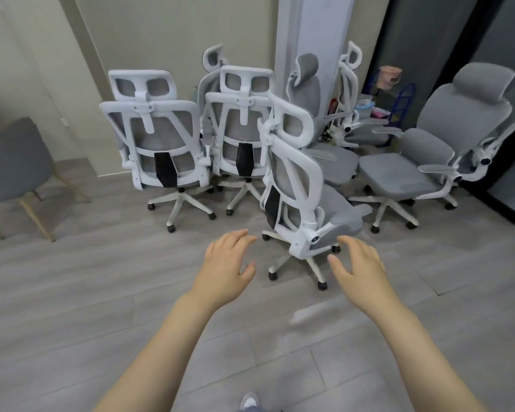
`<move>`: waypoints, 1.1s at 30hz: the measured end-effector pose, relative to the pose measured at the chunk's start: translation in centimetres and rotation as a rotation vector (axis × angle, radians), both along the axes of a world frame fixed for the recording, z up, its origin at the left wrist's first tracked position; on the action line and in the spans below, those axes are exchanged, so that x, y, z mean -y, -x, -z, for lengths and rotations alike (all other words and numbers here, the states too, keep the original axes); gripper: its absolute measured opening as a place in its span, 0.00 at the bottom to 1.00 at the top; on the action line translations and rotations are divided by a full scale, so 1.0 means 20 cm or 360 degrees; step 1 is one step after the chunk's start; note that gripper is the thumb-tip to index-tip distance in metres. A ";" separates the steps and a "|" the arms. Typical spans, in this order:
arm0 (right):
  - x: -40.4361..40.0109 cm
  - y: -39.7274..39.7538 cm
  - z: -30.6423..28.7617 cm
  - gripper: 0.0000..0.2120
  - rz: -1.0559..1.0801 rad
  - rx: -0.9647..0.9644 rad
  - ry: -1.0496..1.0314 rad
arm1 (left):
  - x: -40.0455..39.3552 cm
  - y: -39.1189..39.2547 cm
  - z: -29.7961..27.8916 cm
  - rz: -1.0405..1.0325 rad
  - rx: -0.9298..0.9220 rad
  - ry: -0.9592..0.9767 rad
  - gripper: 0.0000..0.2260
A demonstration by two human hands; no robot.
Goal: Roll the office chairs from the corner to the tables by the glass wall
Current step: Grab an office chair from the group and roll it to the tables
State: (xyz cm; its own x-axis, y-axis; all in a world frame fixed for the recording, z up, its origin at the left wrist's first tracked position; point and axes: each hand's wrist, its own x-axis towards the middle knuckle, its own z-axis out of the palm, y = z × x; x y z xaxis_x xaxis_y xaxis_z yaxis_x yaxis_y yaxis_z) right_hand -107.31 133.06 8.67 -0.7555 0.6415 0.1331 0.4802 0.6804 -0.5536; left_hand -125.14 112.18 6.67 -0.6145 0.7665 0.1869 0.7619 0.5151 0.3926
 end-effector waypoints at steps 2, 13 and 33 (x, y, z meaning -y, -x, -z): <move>-0.12 0.20 -0.02 0.20 0.0016 -0.0040 0.0016 | -0.13 0.21 -0.02 0.0017 -0.0004 0.0011 0.24; -0.72 1.10 -0.11 0.21 -0.0003 -0.0126 0.0048 | -0.78 1.10 -0.04 0.0111 -0.0030 0.0018 0.23; -1.57 2.45 -0.12 0.19 0.0131 -0.0079 -0.0126 | -1.85 2.31 -0.27 0.0372 0.0087 -0.0255 0.26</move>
